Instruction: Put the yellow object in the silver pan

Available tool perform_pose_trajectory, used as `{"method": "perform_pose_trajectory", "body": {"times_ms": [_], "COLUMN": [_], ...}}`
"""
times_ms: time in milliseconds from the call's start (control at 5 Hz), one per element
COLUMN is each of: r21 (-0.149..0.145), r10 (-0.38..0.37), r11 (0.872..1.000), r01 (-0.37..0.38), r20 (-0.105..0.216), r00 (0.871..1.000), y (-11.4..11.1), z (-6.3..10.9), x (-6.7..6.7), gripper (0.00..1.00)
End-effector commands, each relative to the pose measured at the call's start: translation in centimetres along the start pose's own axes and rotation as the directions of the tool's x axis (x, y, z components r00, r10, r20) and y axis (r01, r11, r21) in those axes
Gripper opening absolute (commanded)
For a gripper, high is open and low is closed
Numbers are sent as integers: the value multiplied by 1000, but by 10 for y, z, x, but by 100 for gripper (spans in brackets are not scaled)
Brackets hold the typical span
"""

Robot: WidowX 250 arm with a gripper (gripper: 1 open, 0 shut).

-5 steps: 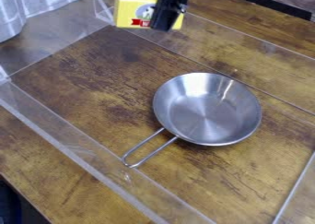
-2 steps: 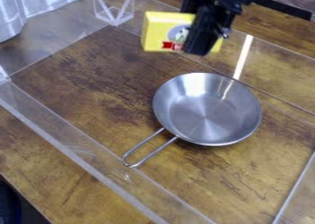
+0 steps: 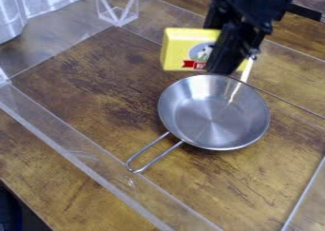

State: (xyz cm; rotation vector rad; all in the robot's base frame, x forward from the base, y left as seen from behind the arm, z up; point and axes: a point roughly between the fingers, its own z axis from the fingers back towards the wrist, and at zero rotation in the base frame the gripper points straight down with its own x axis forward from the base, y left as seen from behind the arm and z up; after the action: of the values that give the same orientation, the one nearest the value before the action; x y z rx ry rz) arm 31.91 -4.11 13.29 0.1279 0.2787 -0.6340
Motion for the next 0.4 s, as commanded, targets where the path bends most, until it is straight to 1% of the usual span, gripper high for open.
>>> {"method": "perform_pose_trajectory", "body": {"times_ms": [0,200], "r21": [48,54], "r10": [-27,-46], "r11": [999,998], "r01": [23,41], "r20": [86,84], "r00": [996,995], "y": [-15,-26], "z": [26,25], "x": [-4,0], "gripper": [0,0]}}
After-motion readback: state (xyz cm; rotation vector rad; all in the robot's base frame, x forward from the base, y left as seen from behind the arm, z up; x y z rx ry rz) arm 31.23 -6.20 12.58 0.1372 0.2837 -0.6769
